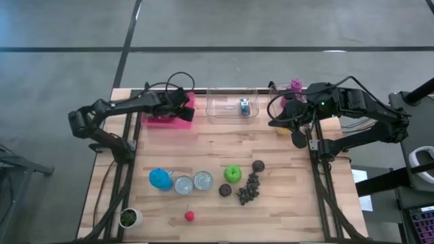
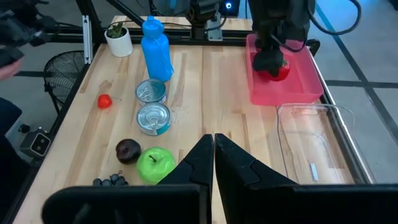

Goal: Pick & Place Food Item
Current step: Put the red tomato into the red transparent bin, then put the green apple into the red transparent bin

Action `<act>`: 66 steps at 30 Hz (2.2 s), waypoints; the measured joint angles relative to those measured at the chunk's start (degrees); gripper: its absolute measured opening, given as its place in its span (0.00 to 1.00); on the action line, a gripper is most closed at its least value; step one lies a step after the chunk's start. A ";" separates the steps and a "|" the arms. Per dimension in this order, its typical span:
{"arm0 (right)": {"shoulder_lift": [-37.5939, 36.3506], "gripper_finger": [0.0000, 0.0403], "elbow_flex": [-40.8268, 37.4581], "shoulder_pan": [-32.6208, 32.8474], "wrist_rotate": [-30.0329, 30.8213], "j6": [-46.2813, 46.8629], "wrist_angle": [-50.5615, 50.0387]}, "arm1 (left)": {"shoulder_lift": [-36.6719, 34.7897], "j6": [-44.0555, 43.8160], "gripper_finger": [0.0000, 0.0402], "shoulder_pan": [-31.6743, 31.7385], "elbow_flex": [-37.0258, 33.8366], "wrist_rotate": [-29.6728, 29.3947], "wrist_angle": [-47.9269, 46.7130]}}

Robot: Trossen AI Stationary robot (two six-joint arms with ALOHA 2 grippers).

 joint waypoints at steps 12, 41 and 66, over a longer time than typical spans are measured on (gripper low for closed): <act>0.00 0.03 0.00 0.00 0.00 0.02 0.00 | -0.08 -2.79 0.68 2.54 -3.18 -0.21 5.20; 0.00 0.03 0.00 0.00 0.00 0.02 0.00 | -7.97 -0.88 0.86 2.23 3.93 5.13 0.42; 0.00 0.03 0.00 0.01 0.00 0.01 0.01 | -15.49 13.09 0.25 -27.29 3.94 7.74 16.64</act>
